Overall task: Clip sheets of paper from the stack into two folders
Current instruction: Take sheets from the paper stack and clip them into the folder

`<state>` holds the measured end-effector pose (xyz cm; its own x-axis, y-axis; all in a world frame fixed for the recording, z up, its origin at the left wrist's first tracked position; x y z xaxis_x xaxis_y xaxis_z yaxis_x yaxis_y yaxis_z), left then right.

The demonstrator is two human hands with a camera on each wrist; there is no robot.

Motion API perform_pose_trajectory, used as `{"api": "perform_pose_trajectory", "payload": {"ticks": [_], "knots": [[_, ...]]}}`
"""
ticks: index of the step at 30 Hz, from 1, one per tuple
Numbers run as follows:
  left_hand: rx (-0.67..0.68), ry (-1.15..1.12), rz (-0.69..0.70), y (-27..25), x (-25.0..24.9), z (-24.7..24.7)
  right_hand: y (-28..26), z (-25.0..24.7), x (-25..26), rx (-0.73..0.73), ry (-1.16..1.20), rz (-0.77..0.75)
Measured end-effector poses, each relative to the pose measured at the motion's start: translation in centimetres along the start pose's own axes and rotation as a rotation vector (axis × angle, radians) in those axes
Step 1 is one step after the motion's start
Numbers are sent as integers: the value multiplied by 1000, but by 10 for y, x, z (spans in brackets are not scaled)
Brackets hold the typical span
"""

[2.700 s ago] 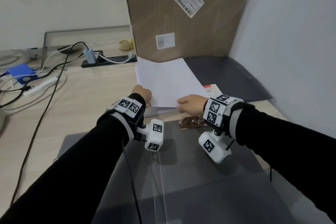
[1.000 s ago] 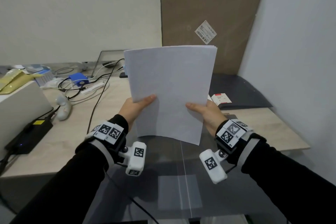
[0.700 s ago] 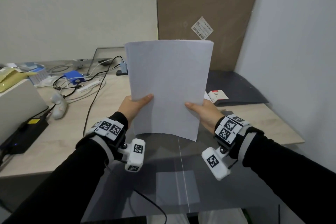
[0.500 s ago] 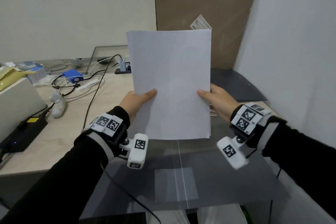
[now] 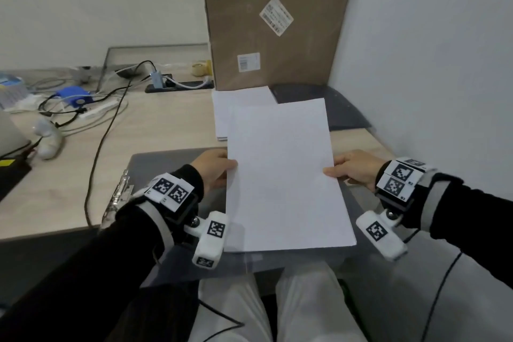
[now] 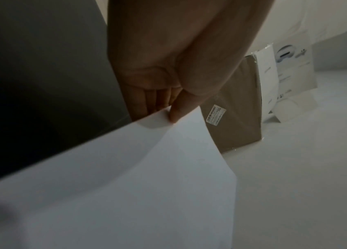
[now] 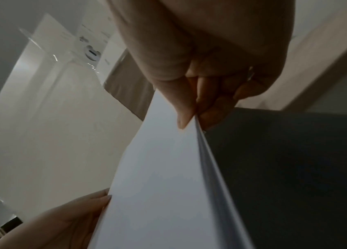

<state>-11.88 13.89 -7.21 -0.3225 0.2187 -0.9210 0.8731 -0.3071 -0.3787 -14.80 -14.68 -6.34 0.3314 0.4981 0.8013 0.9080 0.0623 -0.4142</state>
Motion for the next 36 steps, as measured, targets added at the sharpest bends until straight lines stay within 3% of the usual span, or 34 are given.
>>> {"api": "perform_pose_trajectory", "payload": {"ticks": [8, 15, 36], "knots": [[-75, 73, -143, -3, 35, 20, -6, 14, -42, 162, -150, 177], [-99, 59, -189, -7, 41, 26, -4, 3, -46, 75, 2, 257], [-223, 168, -136, -8, 33, 12, 4, -7, -46, -22, -23, 231]]}}
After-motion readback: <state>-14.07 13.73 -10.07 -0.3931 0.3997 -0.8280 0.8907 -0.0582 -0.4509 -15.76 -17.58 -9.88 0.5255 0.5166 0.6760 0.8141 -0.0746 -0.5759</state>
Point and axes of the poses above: each hand's wrist, its own y-axis towards the middle knuckle, its own z-axis out of the palm, x = y × z, the point moved 7 cm from there along y, towards the middle knuckle, and after that the axes turned 9 degrees about x, right-handed, at the moved point
